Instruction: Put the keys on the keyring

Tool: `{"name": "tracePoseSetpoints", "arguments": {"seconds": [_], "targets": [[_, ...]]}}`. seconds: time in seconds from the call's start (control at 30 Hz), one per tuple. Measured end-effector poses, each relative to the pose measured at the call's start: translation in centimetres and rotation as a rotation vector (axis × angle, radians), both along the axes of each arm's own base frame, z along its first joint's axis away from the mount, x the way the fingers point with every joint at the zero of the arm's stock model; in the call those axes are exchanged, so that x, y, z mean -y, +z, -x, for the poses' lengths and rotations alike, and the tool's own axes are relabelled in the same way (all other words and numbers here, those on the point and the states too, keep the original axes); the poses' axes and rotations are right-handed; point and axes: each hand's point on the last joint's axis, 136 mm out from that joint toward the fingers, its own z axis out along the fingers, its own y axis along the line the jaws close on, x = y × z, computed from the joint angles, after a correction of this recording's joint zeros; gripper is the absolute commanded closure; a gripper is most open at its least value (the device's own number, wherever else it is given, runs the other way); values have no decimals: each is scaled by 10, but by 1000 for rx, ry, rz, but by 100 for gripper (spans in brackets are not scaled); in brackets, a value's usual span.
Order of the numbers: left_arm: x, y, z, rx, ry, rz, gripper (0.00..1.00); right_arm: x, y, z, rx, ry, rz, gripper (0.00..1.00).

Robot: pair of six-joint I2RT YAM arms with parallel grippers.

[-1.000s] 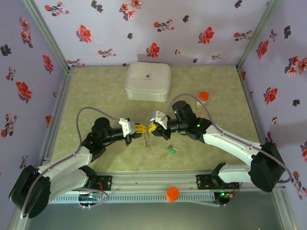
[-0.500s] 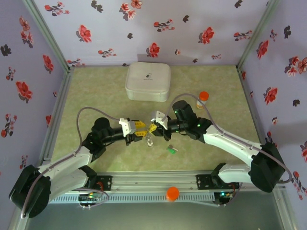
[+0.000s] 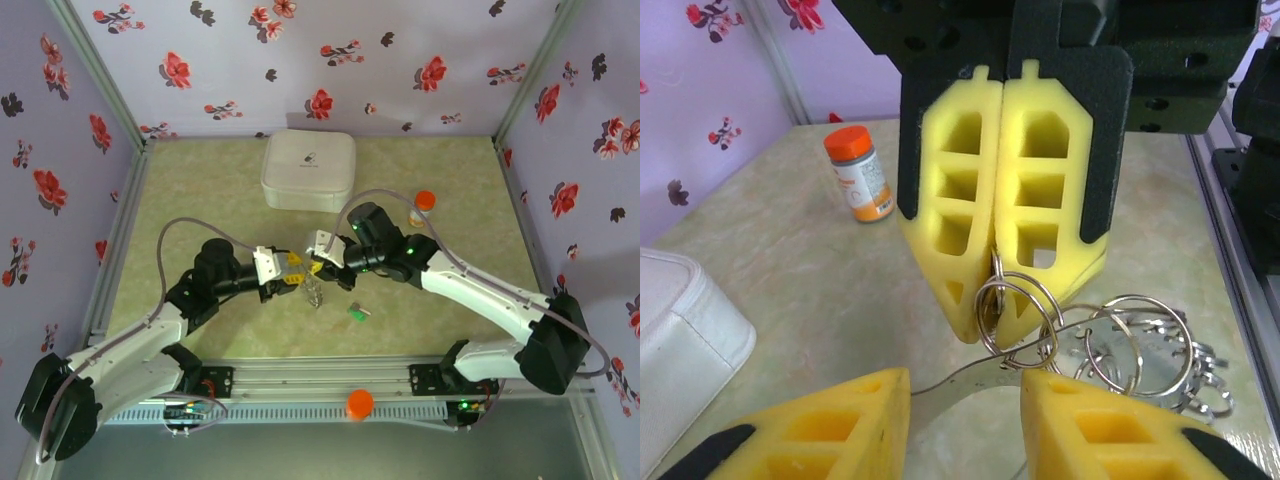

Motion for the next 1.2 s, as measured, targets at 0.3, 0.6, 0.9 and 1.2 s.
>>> {"name": "tracePoseSetpoints", "arguments": {"seconds": [0.3,0.6,0.9,1.2], "targets": [[-1,-2,0,-2,11,-12,58,1,-13,-12,-26,-105,63,100],[-4,5,-1,16,34,2,61,-6,-16,-15,-102,-194,10,100],[-6,-20,-4,-70,57,-65,68,-13,-16,-13,-140,-216,-11,100],[-7,-25,-5,-91,69,-93,76,-14,-18,-12,-137,-221,-5,100]]}}
